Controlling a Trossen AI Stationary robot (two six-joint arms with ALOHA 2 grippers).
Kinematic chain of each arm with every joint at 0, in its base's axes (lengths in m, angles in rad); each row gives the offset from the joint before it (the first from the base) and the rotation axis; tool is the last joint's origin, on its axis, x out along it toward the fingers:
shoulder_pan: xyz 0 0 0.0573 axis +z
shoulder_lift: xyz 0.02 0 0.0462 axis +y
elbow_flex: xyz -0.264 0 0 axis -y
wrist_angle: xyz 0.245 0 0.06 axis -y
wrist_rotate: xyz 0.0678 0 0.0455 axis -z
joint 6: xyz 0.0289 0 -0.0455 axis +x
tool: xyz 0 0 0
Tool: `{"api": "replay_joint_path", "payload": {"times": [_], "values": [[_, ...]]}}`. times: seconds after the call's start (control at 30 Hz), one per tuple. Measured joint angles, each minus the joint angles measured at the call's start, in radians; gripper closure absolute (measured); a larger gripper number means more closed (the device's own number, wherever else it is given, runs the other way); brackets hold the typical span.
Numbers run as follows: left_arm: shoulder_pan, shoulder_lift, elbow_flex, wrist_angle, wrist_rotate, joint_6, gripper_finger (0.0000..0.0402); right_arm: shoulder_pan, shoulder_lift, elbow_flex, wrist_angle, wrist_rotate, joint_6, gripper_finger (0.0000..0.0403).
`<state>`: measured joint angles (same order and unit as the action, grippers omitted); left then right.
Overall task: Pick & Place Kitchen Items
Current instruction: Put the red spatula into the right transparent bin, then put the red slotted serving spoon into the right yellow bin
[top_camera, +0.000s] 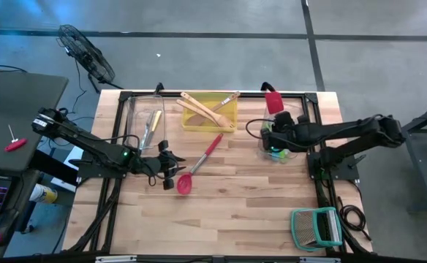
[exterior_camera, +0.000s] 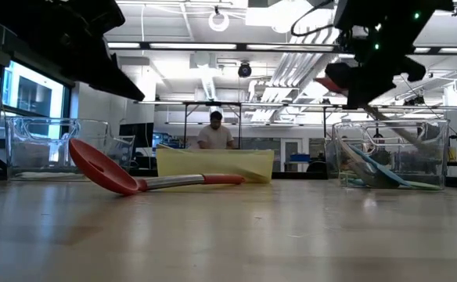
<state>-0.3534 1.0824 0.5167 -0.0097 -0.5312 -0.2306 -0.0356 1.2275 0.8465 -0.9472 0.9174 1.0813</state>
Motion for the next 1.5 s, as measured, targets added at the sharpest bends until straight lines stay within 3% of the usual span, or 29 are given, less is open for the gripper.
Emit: {"api": "replay_joint_path", "payload": {"times": [0.17,0.73,1.13,1.5], "values": [[0.0,0.0,0.0,0.007,-0.002,0.001,0.0279,-0.037,-0.005,-0.082,0.119,-0.039,-0.038,0.0338],[0.0,0.0,0.0,0.007,-0.006,0.015,0.0279,-0.131,-0.005,-0.234,0.293,-0.165,-0.042,0.0338],[0.0,0.0,0.0,0.008,-0.006,0.02,0.0279,-0.202,-0.005,-0.263,0.402,-0.267,-0.109,0.0337],[0.0,0.0,0.0,0.008,-0.005,0.02,0.0279,-0.207,-0.005,-0.263,0.432,-0.302,-0.086,0.017]]}}
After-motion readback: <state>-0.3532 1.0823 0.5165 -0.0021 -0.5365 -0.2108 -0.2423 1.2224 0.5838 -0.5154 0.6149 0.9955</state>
